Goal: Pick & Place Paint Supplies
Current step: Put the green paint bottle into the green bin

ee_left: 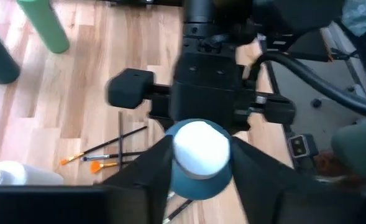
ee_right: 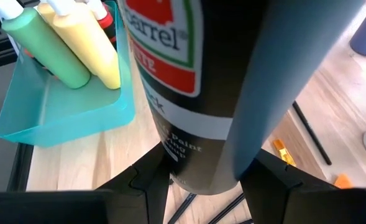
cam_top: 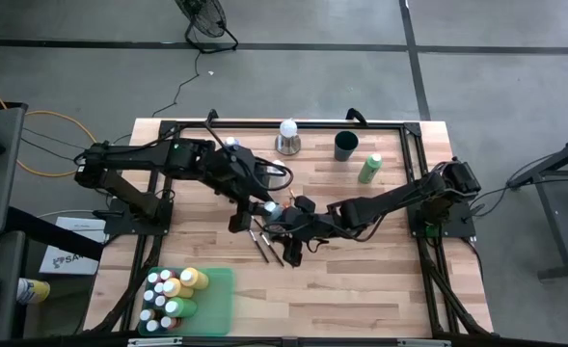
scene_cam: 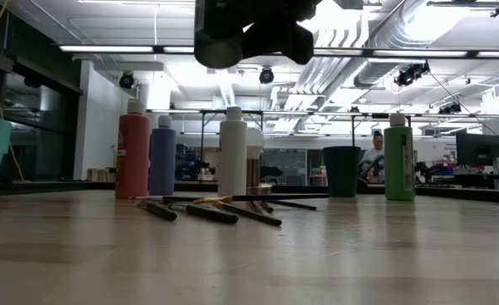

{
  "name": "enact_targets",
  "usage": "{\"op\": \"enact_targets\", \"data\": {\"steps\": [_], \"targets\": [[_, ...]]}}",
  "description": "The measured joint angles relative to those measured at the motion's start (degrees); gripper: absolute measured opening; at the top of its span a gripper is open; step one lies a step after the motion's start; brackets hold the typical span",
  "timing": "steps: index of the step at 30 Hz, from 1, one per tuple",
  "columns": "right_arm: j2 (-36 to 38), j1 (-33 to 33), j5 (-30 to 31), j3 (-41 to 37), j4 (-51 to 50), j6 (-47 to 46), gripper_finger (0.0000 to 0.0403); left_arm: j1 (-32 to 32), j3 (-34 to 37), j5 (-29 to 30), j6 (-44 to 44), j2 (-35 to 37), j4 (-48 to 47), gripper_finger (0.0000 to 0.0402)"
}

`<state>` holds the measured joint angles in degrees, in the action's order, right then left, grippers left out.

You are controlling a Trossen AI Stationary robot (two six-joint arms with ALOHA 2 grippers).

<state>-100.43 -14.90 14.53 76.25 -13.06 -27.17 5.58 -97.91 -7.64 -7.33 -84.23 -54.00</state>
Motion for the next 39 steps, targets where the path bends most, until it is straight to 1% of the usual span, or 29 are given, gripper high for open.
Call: {"op": "enact_targets", "data": {"steps": [2,4,7,9,11,15,19,24,28,33,39], "targets": [[0.0,0.0,0.1,0.0,0.1,0.0,0.0156,0.1,0.0,0.2,0.0,-0.1,-0.2,0.0194],[0.1,0.1,0.5,0.0,0.1,0.0,0.0156,0.1,0.0,0.4,0.0,-0.4,-0.2,0.0221],[0.1,0.1,0.5,0.0,0.2,0.0,0.0156,0.1,0.1,0.5,0.0,-0.5,-0.2,0.0233],[0.1,0.1,0.5,0.0,0.3,0.0,0.0156,0.1,0.1,0.7,0.0,-0.5,0.1,0.0227],[0.1,0.1,0.4,0.0,0.3,-0.1,0.0156,0.1,0.1,1.1,0.0,-0.5,0.5,0.0212],[0.1,0.1,0.3,0.0,0.4,0.0,0.0156,0.1,0.1,2.8,-0.1,-0.5,1.1,0.0165],[0.1,0.1,0.3,0.0,0.4,0.0,0.0156,0.1,0.1,2.7,0.0,-0.5,1.1,0.0116],[0.1,0.1,0.1,0.0,0.4,0.0,0.0156,0.0,0.1,2.3,0.0,-0.5,0.1,0.0115],[0.1,0.0,0.1,0.0,0.4,0.0,0.0156,0.0,0.1,2.2,0.0,-0.5,-0.1,0.0125],[0.1,0.0,0.1,0.0,0.3,0.0,0.0157,0.0,0.1,2.2,0.2,-0.5,-0.2,0.0115],[0.0,0.0,0.3,0.0,0.3,0.3,0.0176,0.0,0.0,2.2,1.1,-0.4,-0.4,0.0115]]}}
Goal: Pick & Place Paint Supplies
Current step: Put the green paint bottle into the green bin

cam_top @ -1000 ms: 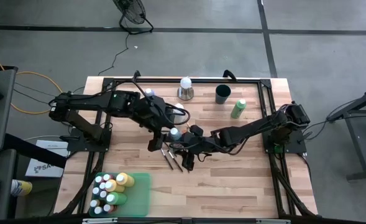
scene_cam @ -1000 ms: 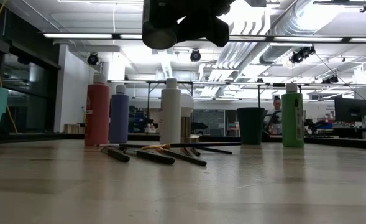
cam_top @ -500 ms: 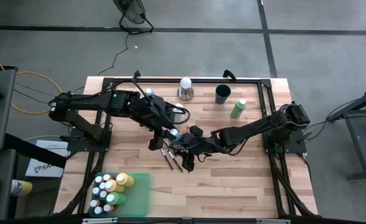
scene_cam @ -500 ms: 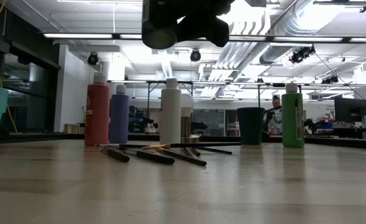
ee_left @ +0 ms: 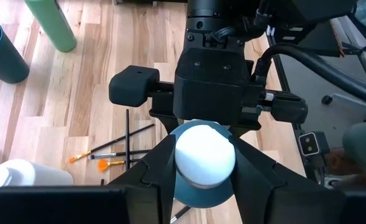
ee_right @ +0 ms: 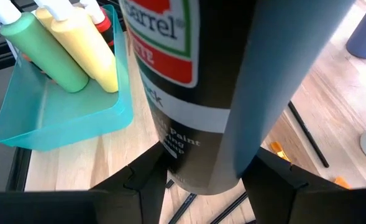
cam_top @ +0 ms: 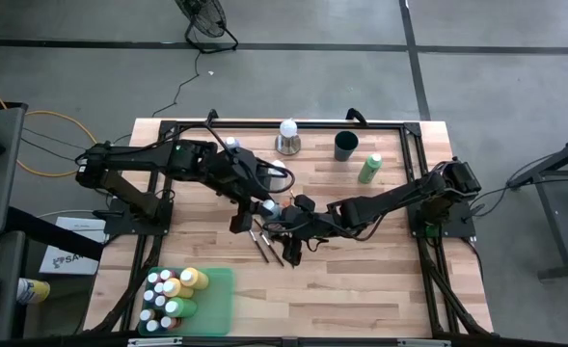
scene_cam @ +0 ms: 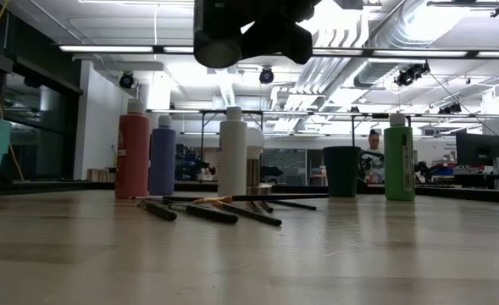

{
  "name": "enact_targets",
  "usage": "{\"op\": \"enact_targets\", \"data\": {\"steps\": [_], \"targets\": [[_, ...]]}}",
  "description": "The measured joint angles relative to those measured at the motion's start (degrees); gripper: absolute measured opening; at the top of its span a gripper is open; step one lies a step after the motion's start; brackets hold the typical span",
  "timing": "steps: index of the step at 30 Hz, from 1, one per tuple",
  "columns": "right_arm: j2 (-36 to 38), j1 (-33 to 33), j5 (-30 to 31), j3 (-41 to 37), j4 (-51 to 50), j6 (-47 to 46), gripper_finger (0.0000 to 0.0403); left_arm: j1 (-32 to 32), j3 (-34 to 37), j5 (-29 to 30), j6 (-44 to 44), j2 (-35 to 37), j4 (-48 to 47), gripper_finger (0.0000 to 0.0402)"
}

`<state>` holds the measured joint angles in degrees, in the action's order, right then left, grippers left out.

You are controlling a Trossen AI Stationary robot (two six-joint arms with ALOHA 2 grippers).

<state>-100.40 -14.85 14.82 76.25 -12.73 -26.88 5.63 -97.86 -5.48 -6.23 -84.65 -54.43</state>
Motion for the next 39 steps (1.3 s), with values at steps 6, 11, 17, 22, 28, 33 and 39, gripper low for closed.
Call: {"op": "enact_targets", "data": {"steps": [6,11,17,22,28,33,39], "targets": [[0.0,-0.2,0.0,0.1,0.6,0.1,0.0215,0.1,0.0,-0.3,0.7,0.0,-1.3,0.0115],[1.3,-0.9,-1.0,0.1,-0.2,0.1,0.0243,0.1,0.1,-0.3,0.7,0.0,-2.7,0.0115],[3.6,-2.2,-1.3,0.1,-5.3,-1.7,0.0255,4.1,0.0,3.2,-0.5,0.6,-6.7,0.0115],[5.2,-3.1,-0.4,0.1,-8.0,-5.7,0.0252,13.6,0.1,13.4,-7.9,1.3,-12.1,0.0115],[5.5,-4.5,3.5,0.1,-9.0,-9.8,0.0252,28.4,0.1,25.8,-22.2,1.7,-15.0,0.0115],[5.5,-5.3,5.3,0.1,-9.3,-14.2,0.0252,39.3,2.4,35.2,-33.1,1.6,-15.1,0.0115],[5.5,-7.0,9.8,0.1,-9.3,-18.4,0.0252,50.3,8.2,42.5,-46.9,1.6,-14.3,0.0115]]}}
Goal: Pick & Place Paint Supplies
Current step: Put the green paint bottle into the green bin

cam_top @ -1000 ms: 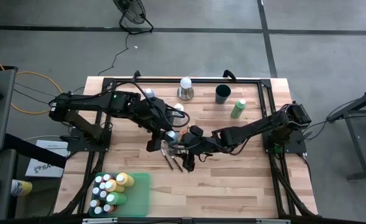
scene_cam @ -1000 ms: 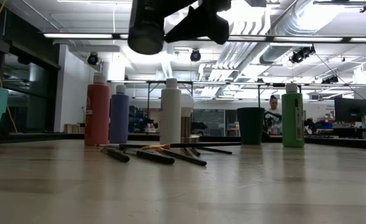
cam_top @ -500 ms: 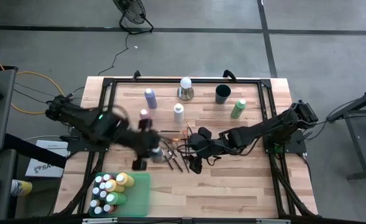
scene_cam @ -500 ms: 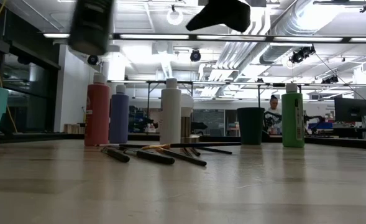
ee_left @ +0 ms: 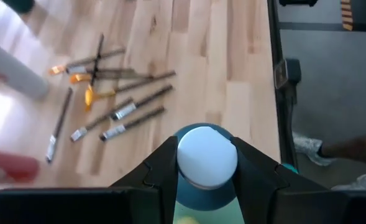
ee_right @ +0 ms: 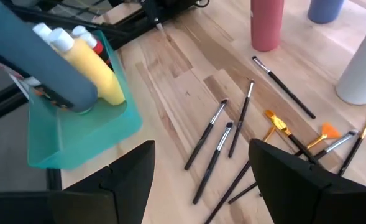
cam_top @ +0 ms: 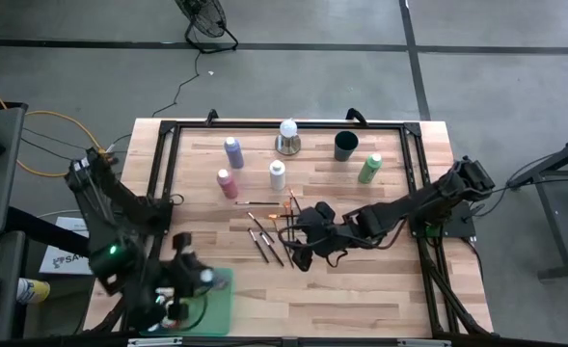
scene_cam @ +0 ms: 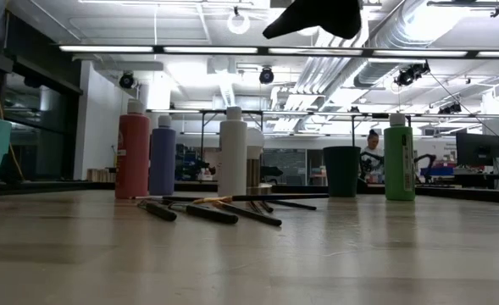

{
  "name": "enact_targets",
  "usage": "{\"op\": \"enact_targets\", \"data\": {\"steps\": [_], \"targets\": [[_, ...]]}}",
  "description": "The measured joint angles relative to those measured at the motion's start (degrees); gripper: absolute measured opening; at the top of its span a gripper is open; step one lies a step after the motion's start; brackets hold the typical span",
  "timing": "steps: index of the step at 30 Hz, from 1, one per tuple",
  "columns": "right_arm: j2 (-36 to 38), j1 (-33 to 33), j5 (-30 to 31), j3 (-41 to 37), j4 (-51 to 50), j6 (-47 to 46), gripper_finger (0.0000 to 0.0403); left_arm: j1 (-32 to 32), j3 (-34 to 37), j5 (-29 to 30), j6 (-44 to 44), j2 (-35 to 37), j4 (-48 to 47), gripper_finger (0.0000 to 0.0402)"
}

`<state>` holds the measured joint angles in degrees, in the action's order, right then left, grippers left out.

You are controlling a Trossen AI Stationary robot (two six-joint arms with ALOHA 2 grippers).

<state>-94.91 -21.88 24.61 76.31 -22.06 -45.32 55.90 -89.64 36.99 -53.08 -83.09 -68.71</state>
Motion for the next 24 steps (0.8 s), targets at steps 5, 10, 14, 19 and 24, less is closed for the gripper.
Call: {"op": "enact_targets", "data": {"steps": [5,10,14,19,24], "targets": [[0.0,-1.7,3.7,0.0,0.0,-3.4,0.0252,6.4,6.1,2.6,-7.0,0.0,4.8,0.0115],[0.0,-3.1,7.3,0.0,0.4,-5.1,0.0252,9.8,10.6,3.2,-7.4,0.0,10.3,0.0115],[0.0,-3.4,8.1,0.0,0.4,-6.1,0.0252,11.3,12.9,1.9,-6.3,0.0,10.2,0.0115],[0.0,-3.6,8.3,0.0,0.4,-6.1,0.0252,11.8,14.8,-0.3,0.1,0.0,10.6,0.0115],[-0.1,-3.6,8.3,0.0,0.4,-7.0,0.0252,11.6,16.8,-1.3,0.3,0.0,11.8,0.0115]]}}
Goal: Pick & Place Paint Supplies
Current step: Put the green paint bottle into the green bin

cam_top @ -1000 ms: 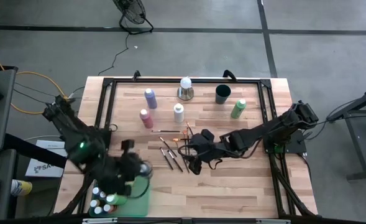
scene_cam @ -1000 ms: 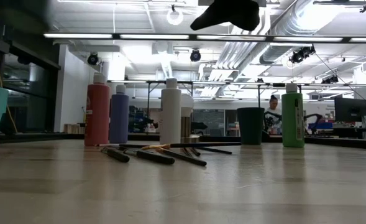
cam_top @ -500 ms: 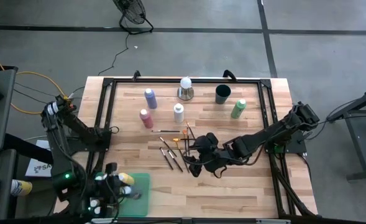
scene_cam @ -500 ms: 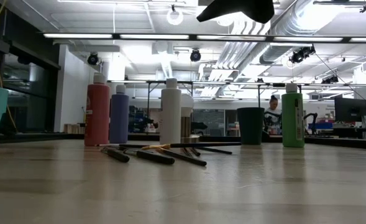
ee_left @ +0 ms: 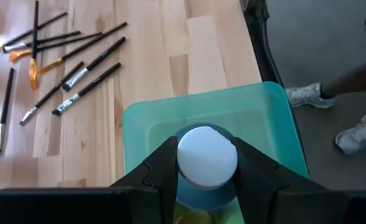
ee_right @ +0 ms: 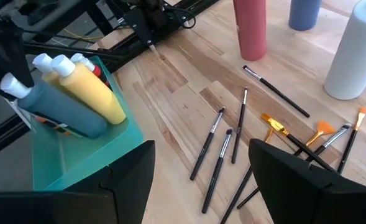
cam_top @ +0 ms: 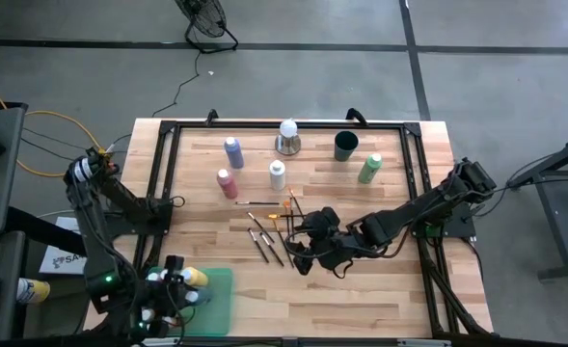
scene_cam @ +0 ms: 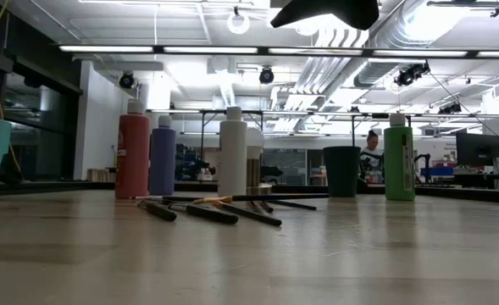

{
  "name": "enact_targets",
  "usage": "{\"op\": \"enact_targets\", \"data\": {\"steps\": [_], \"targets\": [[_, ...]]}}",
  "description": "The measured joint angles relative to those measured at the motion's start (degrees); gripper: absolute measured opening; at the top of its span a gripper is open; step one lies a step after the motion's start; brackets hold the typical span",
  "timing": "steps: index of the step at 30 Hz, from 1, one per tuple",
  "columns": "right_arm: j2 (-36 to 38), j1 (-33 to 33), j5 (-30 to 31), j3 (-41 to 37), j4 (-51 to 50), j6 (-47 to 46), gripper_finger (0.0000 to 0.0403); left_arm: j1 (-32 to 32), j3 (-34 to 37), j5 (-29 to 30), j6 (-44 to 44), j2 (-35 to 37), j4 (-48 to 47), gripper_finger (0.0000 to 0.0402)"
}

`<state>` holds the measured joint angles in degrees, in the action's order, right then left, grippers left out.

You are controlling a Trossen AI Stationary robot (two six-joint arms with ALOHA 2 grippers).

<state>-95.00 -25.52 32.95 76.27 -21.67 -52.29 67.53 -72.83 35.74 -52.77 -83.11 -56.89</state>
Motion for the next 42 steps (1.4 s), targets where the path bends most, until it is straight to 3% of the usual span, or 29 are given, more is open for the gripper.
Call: {"op": "enact_targets", "data": {"steps": [22,30,38,42], "targets": [[0.0,0.0,0.2,0.0,0.0,-0.6,0.0252,0.0,4.9,-2.7,-1.7,0.0,4.7,0.0115],[0.0,0.0,0.2,0.0,0.0,-0.7,0.0252,0.0,5.0,-3.3,-1.7,0.0,4.3,0.0212],[0.0,0.0,0.2,0.0,0.0,-0.7,0.0252,0.0,3.9,-2.9,-1.4,0.0,3.8,0.0225],[0.0,0.2,0.3,0.0,0.0,-0.7,0.0252,-1.0,0.3,1.2,-1.0,0.0,0.1,0.0226]]}}
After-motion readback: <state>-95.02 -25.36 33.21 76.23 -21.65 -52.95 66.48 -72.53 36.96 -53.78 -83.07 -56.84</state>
